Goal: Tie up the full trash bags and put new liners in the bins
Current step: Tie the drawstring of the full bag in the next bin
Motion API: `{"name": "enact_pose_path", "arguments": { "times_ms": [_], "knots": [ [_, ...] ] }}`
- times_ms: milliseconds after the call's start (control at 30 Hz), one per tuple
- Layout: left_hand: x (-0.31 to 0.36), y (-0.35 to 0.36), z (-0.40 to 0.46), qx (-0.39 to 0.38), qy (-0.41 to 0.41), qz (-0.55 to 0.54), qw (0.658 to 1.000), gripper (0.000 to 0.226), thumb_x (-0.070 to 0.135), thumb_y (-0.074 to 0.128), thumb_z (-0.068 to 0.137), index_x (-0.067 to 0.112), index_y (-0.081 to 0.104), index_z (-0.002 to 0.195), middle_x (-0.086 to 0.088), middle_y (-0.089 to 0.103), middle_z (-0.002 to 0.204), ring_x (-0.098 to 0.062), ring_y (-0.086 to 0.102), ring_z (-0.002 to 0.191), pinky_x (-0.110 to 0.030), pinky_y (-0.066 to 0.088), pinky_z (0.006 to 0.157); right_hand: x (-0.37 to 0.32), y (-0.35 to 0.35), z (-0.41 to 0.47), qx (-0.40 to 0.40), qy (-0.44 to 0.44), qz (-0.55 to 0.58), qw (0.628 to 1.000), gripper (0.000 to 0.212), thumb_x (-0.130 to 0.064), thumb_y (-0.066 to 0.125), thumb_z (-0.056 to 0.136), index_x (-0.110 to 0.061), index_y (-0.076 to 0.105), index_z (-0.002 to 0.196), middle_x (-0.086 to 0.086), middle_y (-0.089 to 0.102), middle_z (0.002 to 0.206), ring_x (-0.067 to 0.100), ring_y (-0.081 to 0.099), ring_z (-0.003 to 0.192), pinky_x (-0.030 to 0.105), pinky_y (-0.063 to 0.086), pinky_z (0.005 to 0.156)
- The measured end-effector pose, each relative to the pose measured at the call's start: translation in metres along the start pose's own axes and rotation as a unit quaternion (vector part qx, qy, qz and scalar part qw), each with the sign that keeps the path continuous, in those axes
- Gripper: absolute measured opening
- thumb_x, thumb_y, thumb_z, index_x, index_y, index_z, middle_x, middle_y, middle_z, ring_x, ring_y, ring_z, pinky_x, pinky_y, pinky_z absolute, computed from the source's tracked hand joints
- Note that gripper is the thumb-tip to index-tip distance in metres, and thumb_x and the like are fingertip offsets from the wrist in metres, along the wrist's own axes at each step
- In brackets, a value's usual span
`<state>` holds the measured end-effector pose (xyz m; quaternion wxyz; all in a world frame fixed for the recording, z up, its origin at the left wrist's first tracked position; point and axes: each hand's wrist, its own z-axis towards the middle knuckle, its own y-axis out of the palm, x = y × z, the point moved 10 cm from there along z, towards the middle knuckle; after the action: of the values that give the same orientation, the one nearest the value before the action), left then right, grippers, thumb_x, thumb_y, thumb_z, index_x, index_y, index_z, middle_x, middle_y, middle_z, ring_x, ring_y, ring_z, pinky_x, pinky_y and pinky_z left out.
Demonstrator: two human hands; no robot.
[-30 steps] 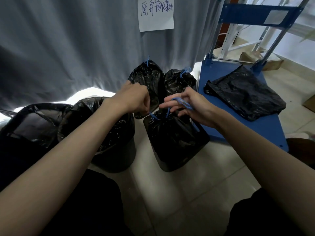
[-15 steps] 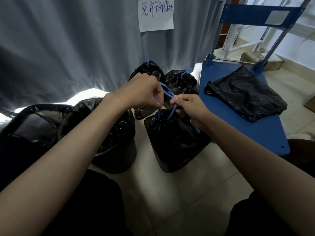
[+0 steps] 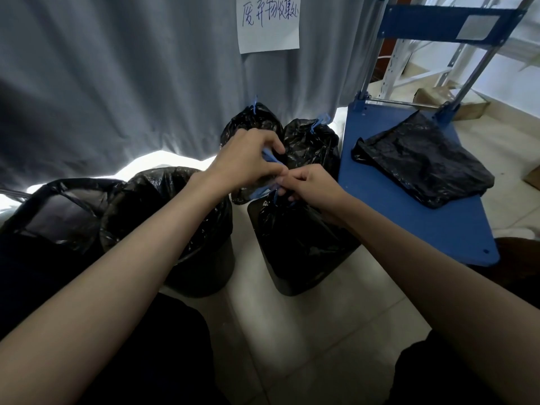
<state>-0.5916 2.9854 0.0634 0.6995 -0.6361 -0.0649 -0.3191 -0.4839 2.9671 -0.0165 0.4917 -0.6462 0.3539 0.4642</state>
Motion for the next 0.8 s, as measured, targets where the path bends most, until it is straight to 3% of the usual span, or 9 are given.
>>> {"name": "enact_pose_path", "arguments": {
  "times_ms": [67, 133, 233, 400, 600, 700, 800],
  "knots": [
    [-0.015, 0.01, -0.001, -0.057, -0.048, -0.004, 0.997, 0.041, 0.051, 0.083, 0.061, 0.023, 0.069, 0.088, 0.009, 0.066, 0.077, -0.008, 0.06, 0.073, -0.026, 0.048, 0.064, 0.003, -0.005, 0.0, 0.013, 0.002, -0.007, 1.0, 0.026, -0.018, 0.056, 0.097, 0.0, 0.074, 0.096, 0.014, 0.07, 0.084, 0.013, 0.051, 0.064, 0.024, 0.044, 0.066],
    [-0.024, 0.024, -0.006, -0.12, -0.073, 0.011, 0.99, 0.034, 0.046, 0.085, 0.059, 0.019, 0.073, 0.076, 0.006, 0.069, 0.068, -0.009, 0.062, 0.063, -0.026, 0.045, 0.054, 0.003, -0.008, 0.0, 0.023, -0.002, -0.013, 1.0, 0.026, -0.016, 0.054, 0.098, -0.003, 0.075, 0.089, 0.017, 0.071, 0.086, 0.009, 0.046, 0.058, 0.024, 0.041, 0.063],
    [-0.028, 0.029, -0.007, -0.123, -0.079, 0.002, 0.989, 0.007, 0.023, 0.079, 0.064, 0.017, 0.075, 0.061, 0.001, 0.071, 0.061, -0.014, 0.068, 0.061, -0.028, 0.05, 0.055, 0.004, -0.009, -0.001, 0.021, -0.002, 0.009, 1.0, 0.024, -0.014, 0.052, 0.099, -0.012, 0.075, 0.092, 0.005, 0.071, 0.082, 0.004, 0.047, 0.052, 0.017, 0.041, 0.057],
    [-0.027, 0.013, -0.006, -0.118, -0.075, -0.03, 0.99, 0.011, 0.012, 0.083, 0.068, 0.019, 0.076, 0.064, 0.009, 0.068, 0.055, 0.006, 0.059, 0.049, -0.008, 0.042, 0.052, 0.021, -0.018, -0.002, 0.054, 0.055, 0.109, 0.991, 0.024, -0.012, 0.05, 0.099, -0.004, 0.073, 0.099, 0.007, 0.063, 0.077, 0.009, 0.059, 0.058, 0.019, 0.04, 0.052],
    [-0.054, 0.001, -0.007, -0.171, -0.111, 0.052, 0.978, 0.01, 0.012, 0.085, 0.067, 0.018, 0.077, 0.068, 0.009, 0.07, 0.057, 0.0, 0.061, 0.055, -0.014, 0.042, 0.057, 0.031, -0.025, -0.007, 0.071, 0.101, 0.208, 0.97, 0.023, -0.013, 0.046, 0.102, -0.002, 0.064, 0.092, 0.012, 0.068, 0.079, 0.013, 0.07, 0.066, 0.017, 0.054, 0.057],
    [-0.066, 0.015, -0.015, -0.252, -0.13, 0.096, 0.954, 0.008, 0.016, 0.085, 0.068, 0.017, 0.077, 0.07, 0.004, 0.072, 0.062, -0.006, 0.065, 0.062, -0.017, 0.043, 0.058, 0.023, -0.015, -0.006, 0.035, 0.088, 0.176, 0.98, 0.026, -0.011, 0.041, 0.103, -0.005, 0.06, 0.085, 0.016, 0.069, 0.086, 0.016, 0.069, 0.067, 0.018, 0.052, 0.055],
    [-0.068, 0.024, -0.017, -0.278, -0.124, 0.102, 0.947, 0.007, 0.016, 0.084, 0.07, 0.013, 0.078, 0.073, 0.001, 0.073, 0.063, -0.008, 0.066, 0.065, -0.018, 0.045, 0.06, 0.02, 0.001, -0.009, -0.02, 0.077, 0.088, 0.993, 0.031, -0.011, 0.036, 0.104, -0.009, 0.052, 0.078, 0.019, 0.068, 0.088, 0.022, 0.068, 0.07, 0.021, 0.051, 0.056]
  ]
}}
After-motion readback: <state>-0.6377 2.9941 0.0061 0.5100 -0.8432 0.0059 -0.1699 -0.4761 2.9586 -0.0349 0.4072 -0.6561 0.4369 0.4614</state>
